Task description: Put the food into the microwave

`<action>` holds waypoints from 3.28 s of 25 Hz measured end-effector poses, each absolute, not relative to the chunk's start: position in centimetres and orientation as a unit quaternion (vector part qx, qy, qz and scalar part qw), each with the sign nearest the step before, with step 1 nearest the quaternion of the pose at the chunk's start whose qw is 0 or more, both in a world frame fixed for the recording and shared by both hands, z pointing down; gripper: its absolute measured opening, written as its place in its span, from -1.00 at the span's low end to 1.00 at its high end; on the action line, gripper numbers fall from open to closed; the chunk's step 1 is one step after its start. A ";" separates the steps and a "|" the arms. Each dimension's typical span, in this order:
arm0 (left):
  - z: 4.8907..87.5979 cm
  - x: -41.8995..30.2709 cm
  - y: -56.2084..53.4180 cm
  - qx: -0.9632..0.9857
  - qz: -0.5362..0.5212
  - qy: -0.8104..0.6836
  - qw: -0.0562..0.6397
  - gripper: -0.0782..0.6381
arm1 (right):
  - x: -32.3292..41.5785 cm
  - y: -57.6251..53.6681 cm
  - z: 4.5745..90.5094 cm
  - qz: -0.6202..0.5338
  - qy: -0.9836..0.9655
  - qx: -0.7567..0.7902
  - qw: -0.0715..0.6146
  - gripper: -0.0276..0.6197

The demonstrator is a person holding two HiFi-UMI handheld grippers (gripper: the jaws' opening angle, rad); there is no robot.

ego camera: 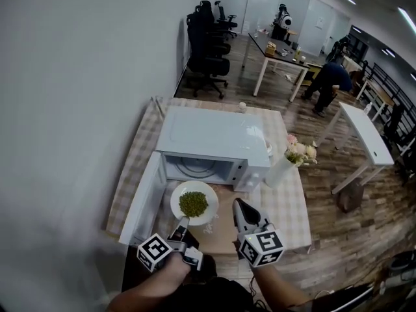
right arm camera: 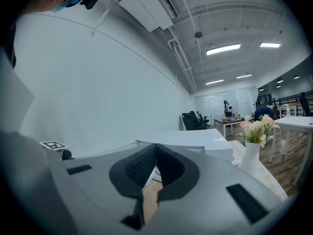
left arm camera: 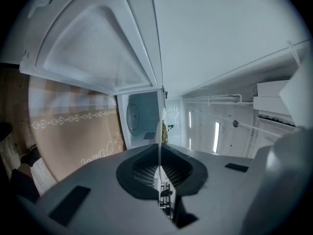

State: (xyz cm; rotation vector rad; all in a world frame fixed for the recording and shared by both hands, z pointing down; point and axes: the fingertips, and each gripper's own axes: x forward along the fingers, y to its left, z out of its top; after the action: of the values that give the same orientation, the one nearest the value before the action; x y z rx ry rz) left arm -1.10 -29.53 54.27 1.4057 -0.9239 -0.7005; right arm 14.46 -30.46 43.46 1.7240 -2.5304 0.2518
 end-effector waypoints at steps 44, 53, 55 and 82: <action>68.5 1.6 -47.3 0.508 -0.326 -0.496 0.624 -0.73 | 19.8 -41.0 51.6 0.112 -0.852 0.499 0.112 -0.89; 70.8 2.2 -48.6 0.499 -0.314 -0.509 0.627 -0.73 | 21.4 -41.3 53.1 0.133 -0.845 0.506 0.110 -0.89; 71.1 2.3 -48.9 0.501 -0.313 -0.510 0.626 -0.73 | 21.7 -41.2 53.2 0.133 -0.844 0.508 0.110 -0.89; 70.7 2.5 -51.3 0.550 -0.306 -0.495 0.600 -0.31 | 21.3 -40.0 54.7 0.161 -0.841 0.506 0.106 -0.89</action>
State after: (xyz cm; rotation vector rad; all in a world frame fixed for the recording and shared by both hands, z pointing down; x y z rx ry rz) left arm 2.49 -51.34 70.68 1.2750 -1.1466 -0.7087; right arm 21.33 -39.96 54.68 1.4919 -2.4764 0.4749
